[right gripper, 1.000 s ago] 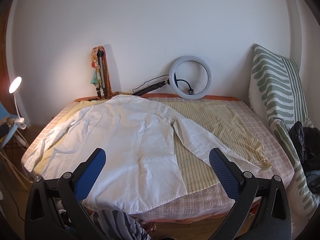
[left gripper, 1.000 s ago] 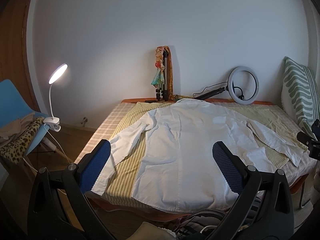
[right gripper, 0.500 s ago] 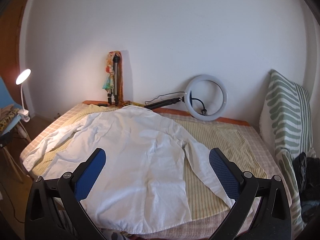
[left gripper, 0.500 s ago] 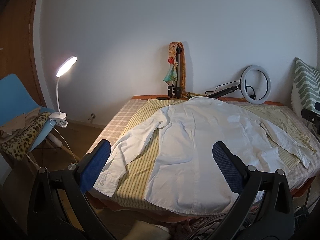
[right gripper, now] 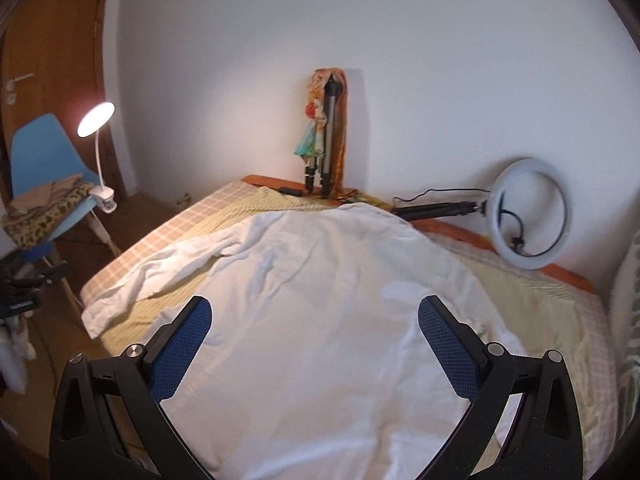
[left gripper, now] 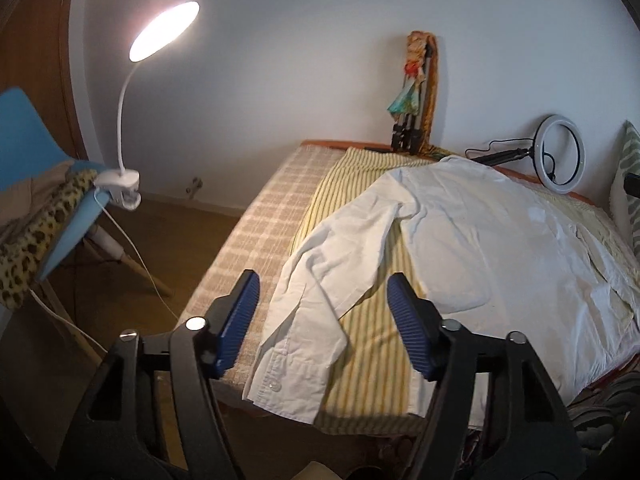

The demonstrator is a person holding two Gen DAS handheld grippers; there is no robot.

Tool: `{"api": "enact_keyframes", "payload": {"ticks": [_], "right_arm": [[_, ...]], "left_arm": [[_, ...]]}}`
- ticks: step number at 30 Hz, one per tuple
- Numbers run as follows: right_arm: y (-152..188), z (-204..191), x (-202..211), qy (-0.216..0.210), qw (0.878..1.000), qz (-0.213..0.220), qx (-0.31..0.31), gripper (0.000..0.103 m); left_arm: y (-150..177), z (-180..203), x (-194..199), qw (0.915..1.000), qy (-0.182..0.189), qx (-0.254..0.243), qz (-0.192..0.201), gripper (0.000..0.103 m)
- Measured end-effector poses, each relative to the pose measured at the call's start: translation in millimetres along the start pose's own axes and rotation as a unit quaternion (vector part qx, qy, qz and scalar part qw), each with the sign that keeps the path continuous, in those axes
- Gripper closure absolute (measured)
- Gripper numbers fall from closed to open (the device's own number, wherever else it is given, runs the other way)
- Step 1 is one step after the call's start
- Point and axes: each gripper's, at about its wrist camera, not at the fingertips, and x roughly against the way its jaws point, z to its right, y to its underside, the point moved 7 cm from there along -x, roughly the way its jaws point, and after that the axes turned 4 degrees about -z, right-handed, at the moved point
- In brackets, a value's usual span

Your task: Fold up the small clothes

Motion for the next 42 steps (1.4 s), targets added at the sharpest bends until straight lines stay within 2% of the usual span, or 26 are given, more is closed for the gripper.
{"api": "enact_keyframes", "payload": {"ticks": [3, 4, 5, 8, 11, 12, 17, 20, 22, 23, 24, 27, 29, 30, 34, 37, 42], "right_arm": [[-13.9, -6.0, -20.1, -0.033, 0.999, -0.017, -0.03, 0.0], [-17.0, -7.9, -25.9, -0.047, 0.998, -0.023, -0.041, 0.001], [-19.8, -11.0, -31.0, -0.062, 0.996, -0.028, -0.052, 0.002], [-25.5, -24.7, -51.1, -0.101, 0.991, -0.044, -0.08, 0.015], [-23.5, -45.3, -75.9, -0.132, 0.984, -0.073, -0.095, 0.032], [-21.3, -53.5, -83.7, -0.142, 0.982, -0.083, -0.096, 0.039], [-8.4, -89.9, -109.9, -0.171, 0.974, -0.113, -0.093, 0.042], [-0.9, -106.8, -116.6, -0.177, 0.972, -0.128, -0.081, 0.042], [1.3, -113.5, -119.4, -0.176, 0.973, -0.133, -0.07, 0.042], [2.4, -115.8, -120.2, -0.174, 0.973, -0.135, -0.064, 0.042], [2.9, -118.3, -120.5, -0.173, 0.974, -0.136, -0.06, 0.042], [2.6, -121.4, -119.7, -0.174, 0.974, -0.136, -0.057, 0.042], [2.5, -122.8, -118.8, -0.174, 0.974, -0.136, -0.054, 0.045], [2.7, -123.9, -119.1, -0.173, 0.974, -0.138, -0.052, 0.048], [4.9, -134.9, -125.0, -0.178, 0.972, -0.146, -0.04, 0.049], [5.5, -151.5, -131.8, -0.194, 0.968, -0.155, -0.032, 0.049], [5.8, -192.5, -155.1, -0.23, 0.957, -0.177, -0.016, 0.049]], "left_arm": [[6.0, -45.4, -31.6, 0.9977, 0.019, 0.053, -0.039, 0.046], [9.0, -58.8, -40.3, 0.9961, 0.028, 0.069, -0.048, 0.049], [12.6, -70.0, -47.8, 0.9945, 0.034, 0.082, -0.056, 0.057], [28.5, -94.2, -65.5, 0.988, 0.06, 0.119, -0.077, 0.06], [50.4, -100.0, -76.5, 0.9834, 0.072, 0.134, -0.099, 0.075], [58.4, -100.7, -79.3, 0.982, 0.076, 0.138, -0.104, 0.075], [89.7, -88.5, -81.6, 0.9734, 0.103, 0.159, -0.128, 0.075], [96.1, -85.2, -81.4, 0.9702, 0.11, 0.169, -0.133, 0.075], [96.1, -82.8, -83.3, 0.9731, 0.101, 0.158, -0.134, 0.075], [95.8, -82.0, -84.8, 0.9755, 0.094, 0.148, -0.134, 0.085], [95.5, -79.5, -86.6, 0.9766, 0.092, 0.139, -0.136, 0.102], [92.4, -74.9, -84.0, 0.9757, 0.104, 0.141, -0.131, 0.102], [87.7, -69.0, -75.4, 0.9772, 0.111, 0.139, -0.116, 0.102], [86.4, -63.3, -71.1, 0.9785, 0.116, 0.129, -0.111, 0.102], [88.6, -34.9, -63.1, 0.9824, 0.125, 0.085, -0.11, 0.102], [96.6, -16.2, -62.6, 0.985, 0.12, 0.055, -0.111, 0.102], [104.8, -2.5, -66.9, 0.9862, 0.113, 0.033, -0.116, 0.102]]}}
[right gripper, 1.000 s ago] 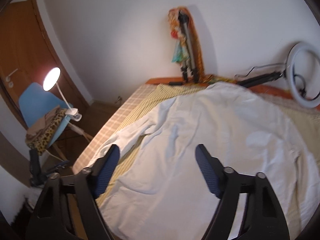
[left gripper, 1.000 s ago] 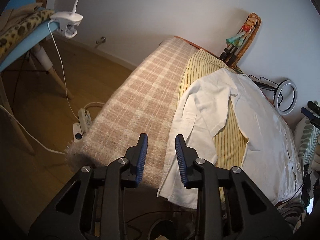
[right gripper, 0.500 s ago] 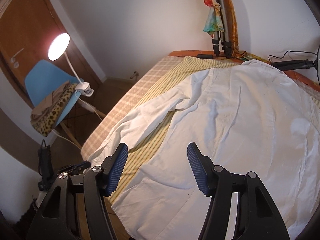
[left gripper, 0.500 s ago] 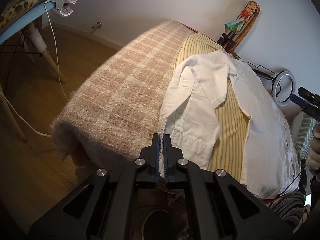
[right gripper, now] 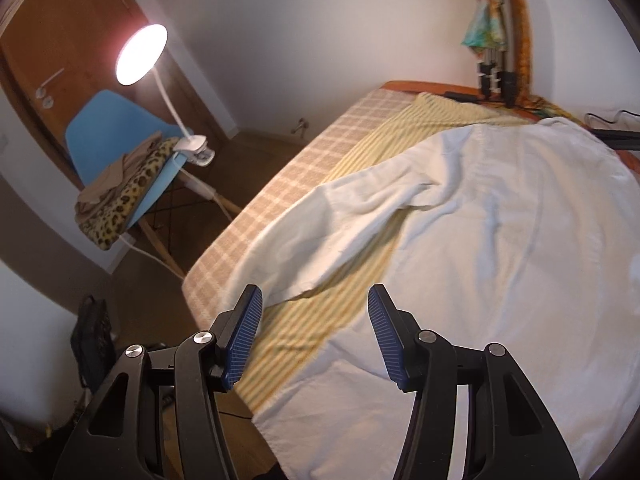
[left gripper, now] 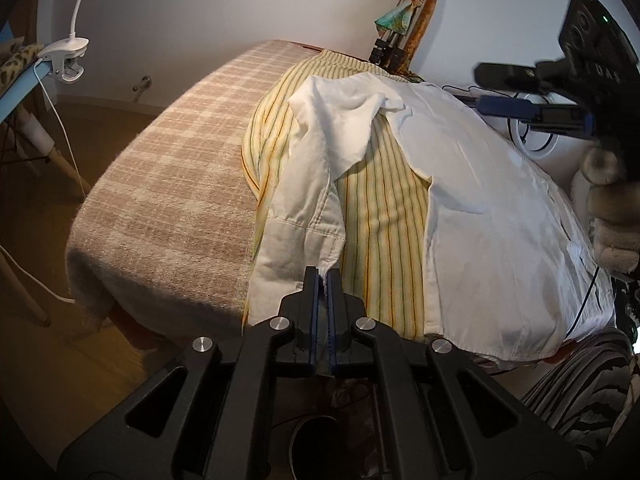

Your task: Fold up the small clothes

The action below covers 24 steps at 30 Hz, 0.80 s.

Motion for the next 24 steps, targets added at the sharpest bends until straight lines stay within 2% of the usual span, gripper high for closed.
{"api": "enact_keyframes", "payload": {"ticks": [4, 9, 12, 13, 15, 16, 17, 18, 19, 20, 24], "right_arm": [[-12.6, -18.2, -43.0, -0.017, 1.0, -0.02, -0.006, 0.049], [-22.0, -21.4, -102.1, -0.016, 0.996, -0.064, -0.058, 0.048], [-21.1, -19.5, -123.2, -0.019, 0.993, -0.081, -0.081, 0.05], [-18.7, -18.7, -128.0, -0.011, 0.993, -0.089, -0.078, 0.068], [-9.8, -16.0, -134.2, 0.004, 0.991, -0.112, -0.069, 0.093], [-7.0, -13.7, -131.6, 0.007, 0.991, -0.114, -0.067, 0.094], [-5.0, -11.7, -128.0, 0.007, 0.992, -0.111, -0.063, 0.094], [-3.7, -9.1, -123.8, 0.008, 0.992, -0.109, -0.063, 0.096], [-4.3, -5.0, -122.4, 0.008, 0.992, -0.108, -0.067, 0.096], [-4.0, -2.8, -120.8, 0.004, 0.992, -0.106, -0.071, 0.096], [-3.0, 3.7, -115.9, 0.018, 0.993, -0.103, -0.061, 0.099]], "left_arm": [[2.1, 2.3, 0.6, 1.0, -0.001, 0.001, 0.006, 0.102], [5.3, 5.4, -1.0, 1.0, 0.004, -0.005, 0.001, 0.102], [7.5, 7.0, 0.2, 0.9999, 0.008, -0.008, -0.001, 0.102], [7.9, 8.0, 3.6, 0.9999, 0.013, -0.009, 0.001, 0.102], [7.6, 10.3, 17.0, 0.9997, 0.021, -0.011, 0.011, 0.101], [7.5, 10.7, 23.8, 0.9995, 0.022, -0.013, 0.018, 0.1], [5.5, 9.4, 30.9, 0.9994, 0.018, -0.012, 0.028, 0.088], [3.6, 7.3, 35.2, 0.9992, 0.013, -0.011, 0.036, 0.068], [1.2, 4.9, 38.1, 0.9989, 0.006, -0.008, 0.045, 0.06], [-2.0, 2.8, 39.9, 0.9985, 0.002, -0.005, 0.054, 0.055], [-12.1, -10.6, 50.3, 0.997, 0.013, 0.026, 0.072, 0.055]]}}
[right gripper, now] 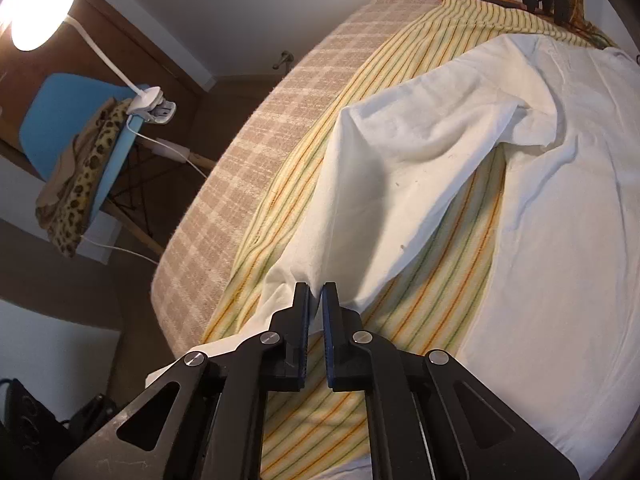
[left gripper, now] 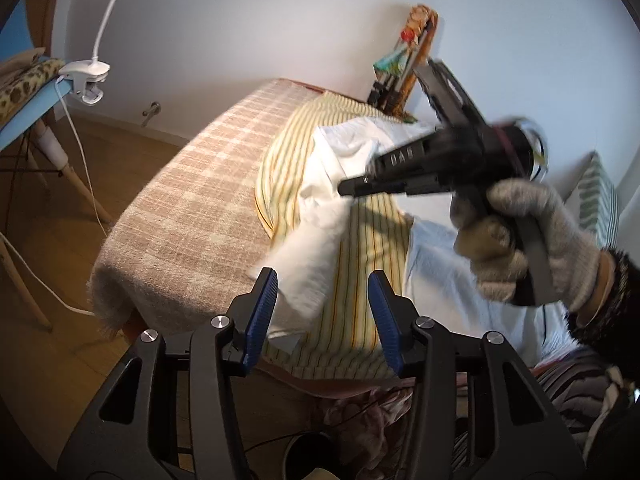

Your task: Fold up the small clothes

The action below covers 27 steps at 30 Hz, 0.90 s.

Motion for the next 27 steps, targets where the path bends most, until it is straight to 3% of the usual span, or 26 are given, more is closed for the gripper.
{"api": "enact_keyframes", "payload": {"ticks": [3, 6, 11, 15, 21, 27], "right_arm": [[2.1, 4.0, -0.9, -0.006, 1.0, -0.001, -0.006, 0.1], [6.0, 9.4, -1.6, -0.022, 1.0, -0.004, -0.018, 0.1], [6.8, 15.0, -0.8, -0.025, 0.999, -0.004, -0.029, 0.1], [6.0, 16.1, 0.4, -0.025, 0.999, -0.001, -0.031, 0.1], [7.4, 14.2, -2.8, -0.029, 0.999, -0.009, -0.023, 0.1], [3.1, 17.3, 16.8, -0.03, 0.999, 0.0, -0.028, 0.096]], "left_arm": [[-3.7, -14.0, 2.1, 0.9997, -0.026, 0.003, 0.003, 0.055], [-4.8, -16.6, -6.7, 0.9997, -0.018, 0.016, -0.009, 0.055], [9.2, 18.5, -25.0, 0.9989, -0.002, -0.034, -0.031, 0.055], [18.4, 38.8, -28.4, 0.9988, 0.012, -0.034, -0.032, 0.055], [20.5, 57.2, -21.9, 0.998, -0.02, -0.06, -0.004, 0.055], [22.4, 65.5, -51.8, 0.9954, -0.026, -0.084, -0.038, 0.054]]}}
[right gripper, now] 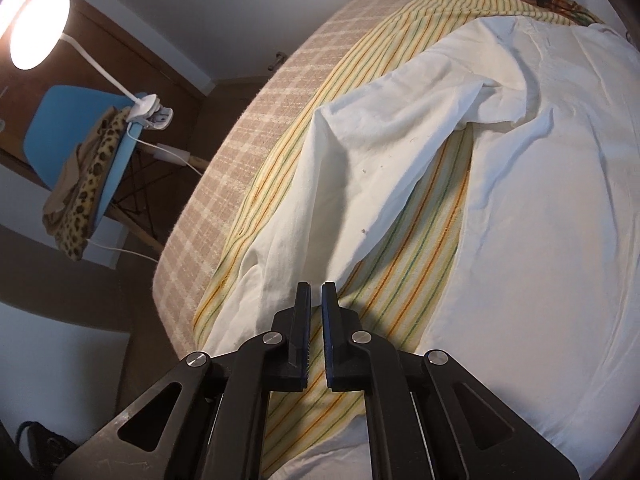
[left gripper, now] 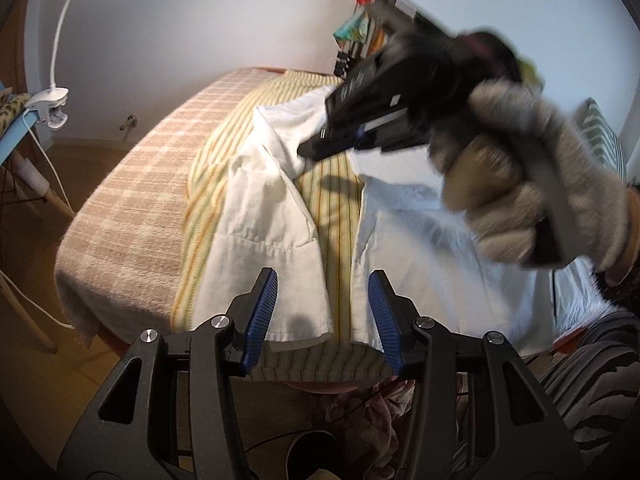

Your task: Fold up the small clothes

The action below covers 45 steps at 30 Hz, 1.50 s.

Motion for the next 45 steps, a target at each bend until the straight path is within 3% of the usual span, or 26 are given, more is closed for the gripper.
{"api": "enact_keyframes", "payload": {"ticks": [2, 4, 5, 6, 7, 9, 13, 18, 21, 25, 26, 27, 28, 29, 39, 45], "right_arm": [[-5.4, 2.1, 15.8, 0.001, 1.0, 0.011, 0.009, 0.085], [-11.8, 5.5, 32.9, 0.01, 1.0, 0.021, 0.018, 0.06], [-15.1, 7.1, 40.0, 0.014, 0.999, 0.025, 0.022, 0.058], [-18.5, 9.1, 46.4, 0.019, 0.999, 0.026, 0.024, 0.058], [-21.6, 11.5, 52.0, 0.026, 0.999, 0.026, 0.024, 0.058], [-27.3, 15.3, 60.9, 0.032, 0.999, 0.029, 0.018, 0.058], [-36.8, 15.0, 73.8, 0.013, 0.999, 0.029, 0.008, 0.058], [-59.3, 3.2, 64.2, 0.021, 0.999, 0.03, 0.03, 0.055], [-75.1, -0.7, 45.3, 0.025, 0.999, 0.02, 0.029, 0.055], [-88.7, 11.9, 23.0, 0.076, 0.997, 0.001, 0.03, 0.055], [-89.9, 17.9, 17.5, 0.09, 0.996, -0.008, 0.03, 0.055], [-90.5, 24.4, 11.7, 0.099, 0.995, -0.015, 0.028, 0.065], [-90.3, 30.5, 9.5, 0.101, 0.994, -0.019, 0.025, 0.089], [-90.0, 36.1, 7.3, 0.098, 0.995, -0.021, 0.018, 0.1], [-70.0, 91.8, 75.6, 0.062, 0.994, 0.079, -0.034, 0.103], [-50.1, 128.1, 58.8, 0.047, 0.994, 0.061, -0.075, 0.098]], "left_arm": [[1.0, -3.2, -10.3, 0.9997, -0.02, -0.007, -0.01, 0.054], [1.6, -9.5, -18.7, 0.9994, -0.028, -0.003, -0.017, 0.054], [1.9, -15.2, -21.7, 0.9991, -0.037, 0.002, -0.019, 0.061], [2.4, -20.3, -23.5, 0.9989, -0.042, 0.008, -0.019, 0.085], [1.8, -26.6, -22.9, 0.9988, -0.043, 0.016, -0.015, 0.093], [-0.3, -34.0, -21.2, 0.9987, 0.006, 0.047, -0.018, 0.102], [-12.5, -37.1, 0.1, 0.9898, 0.091, 0.11, 0.002, 0.103], [-22.7, 17.1, 28.9, 0.9914, 0.125, 0.031, 0.024, 0.103], [-20.6, 41.6, 29.6, 0.9929, 0.116, -0.014, 0.024, 0.103], [-15.1, 52.8, 22.2, 0.9925, 0.118, -0.029, 0.01, 0.103], [-12.6, 54.8, 22.2, 0.9931, 0.111, -0.037, 0.01, 0.103], [-10.9, 56.7, 21.7, 0.9932, 0.108, -0.042, 0.007, 0.103], [-9.0, 59.7, 21.2, 0.9929, 0.11, -0.045, 0.004, 0.103], [-6.9, 62.7, 20.4, 0.9928, 0.108, -0.052, 0.003, 0.103], [12.2, 95.1, 3.1, 0.9866, 0.084, -0.139, -0.019, 0.103], [33.4, 107.9, 3.2, 0.9843, 0.093, -0.143, -0.047, 0.1]]}}
